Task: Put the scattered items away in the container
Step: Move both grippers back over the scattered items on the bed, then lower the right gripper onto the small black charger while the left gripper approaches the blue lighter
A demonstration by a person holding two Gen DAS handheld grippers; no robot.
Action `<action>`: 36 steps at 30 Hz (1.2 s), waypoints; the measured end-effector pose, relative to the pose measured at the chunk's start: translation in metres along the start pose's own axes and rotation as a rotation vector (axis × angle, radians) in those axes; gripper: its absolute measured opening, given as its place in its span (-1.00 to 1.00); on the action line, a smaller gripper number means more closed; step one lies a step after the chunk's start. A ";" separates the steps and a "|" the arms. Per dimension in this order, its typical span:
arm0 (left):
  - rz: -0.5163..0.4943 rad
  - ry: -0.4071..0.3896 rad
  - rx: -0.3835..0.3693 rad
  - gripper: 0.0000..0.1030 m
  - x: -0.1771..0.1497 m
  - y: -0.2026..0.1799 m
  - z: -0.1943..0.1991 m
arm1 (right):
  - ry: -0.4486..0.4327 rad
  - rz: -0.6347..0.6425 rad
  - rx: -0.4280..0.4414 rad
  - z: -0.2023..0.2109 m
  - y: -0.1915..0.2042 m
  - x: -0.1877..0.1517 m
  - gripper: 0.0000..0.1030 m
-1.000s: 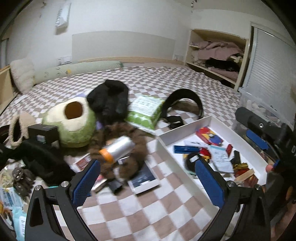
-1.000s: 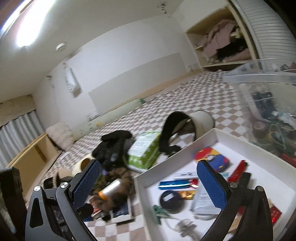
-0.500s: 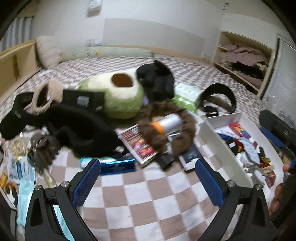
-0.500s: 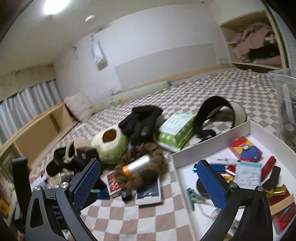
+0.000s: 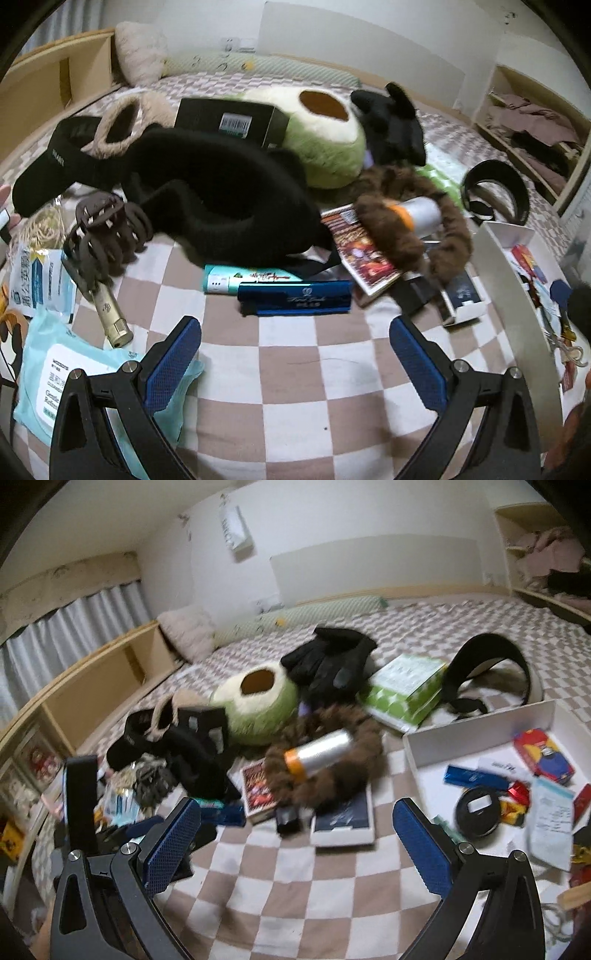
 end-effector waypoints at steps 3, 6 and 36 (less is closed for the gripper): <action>0.013 0.015 0.009 0.99 0.001 0.002 -0.009 | 0.047 0.020 0.023 -0.009 0.008 -0.009 1.00; 0.018 0.023 0.028 0.99 0.005 0.003 -0.017 | 0.072 0.027 0.031 -0.013 0.010 -0.015 1.00; 0.067 0.020 0.057 0.14 0.000 0.041 -0.017 | 0.146 0.180 0.168 -0.055 0.055 -0.025 0.50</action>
Point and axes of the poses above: each gripper's, at about its wrist camera, not at the fingertips, and z roughly against the way its jaws point, y to its left, x to its top, the point moved 9 cm from there along -z, roughly the way its jaws point, and after that the axes turned 12 degrees about -x, right-handed, at the moved point
